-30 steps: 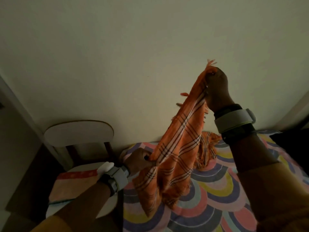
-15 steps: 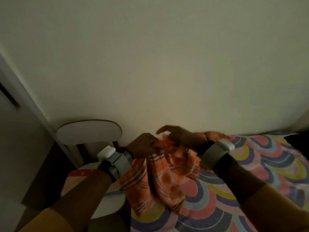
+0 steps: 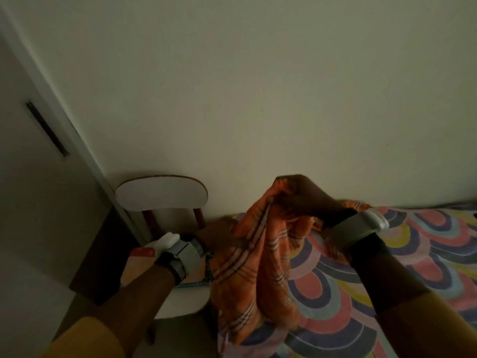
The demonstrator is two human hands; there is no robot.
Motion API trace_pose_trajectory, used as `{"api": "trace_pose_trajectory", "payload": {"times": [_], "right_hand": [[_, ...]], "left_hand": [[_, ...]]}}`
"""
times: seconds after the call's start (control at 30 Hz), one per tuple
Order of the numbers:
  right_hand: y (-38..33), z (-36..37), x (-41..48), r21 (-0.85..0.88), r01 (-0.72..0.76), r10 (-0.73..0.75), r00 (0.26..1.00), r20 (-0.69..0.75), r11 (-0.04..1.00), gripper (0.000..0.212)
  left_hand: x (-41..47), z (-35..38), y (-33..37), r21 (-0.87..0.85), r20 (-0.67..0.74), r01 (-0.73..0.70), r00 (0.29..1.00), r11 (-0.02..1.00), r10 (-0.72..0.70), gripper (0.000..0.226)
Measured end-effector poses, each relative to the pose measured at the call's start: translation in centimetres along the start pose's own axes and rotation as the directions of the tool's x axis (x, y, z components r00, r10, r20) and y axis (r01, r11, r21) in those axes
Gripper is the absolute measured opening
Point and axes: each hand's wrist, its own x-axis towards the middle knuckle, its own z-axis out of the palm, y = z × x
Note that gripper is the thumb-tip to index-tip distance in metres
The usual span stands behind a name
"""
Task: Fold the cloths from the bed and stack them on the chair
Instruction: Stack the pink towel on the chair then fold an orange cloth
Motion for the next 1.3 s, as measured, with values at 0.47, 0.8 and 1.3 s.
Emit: {"api": "trace_pose_trajectory", "payload": {"times": [0.47,0.8,1.3], "right_hand": [[4.7,-4.3,5.7,-0.085,-0.384,0.283,0.795,-0.537,0.919,0.033],[7.6,-3.7,6.8,-0.064,-0.552,0.480,0.772,-0.417,0.831,0.045],[7.1,-1.5,6.1,0.618,-0.497,0.654,0.756,-0.036,0.609,0.026]], "left_hand": [[-4.5,-1.7,-10.5,-0.104,-0.208,0.311,0.922,0.945,-0.326,0.059],[-5.3,-5.2,-4.4,-0.137,-0.526,-0.086,0.850,0.987,0.001,0.031],[-0.9,-3.2,-0.6,-0.685,-0.519,-0.048,0.732,0.727,-0.441,0.009]]}}
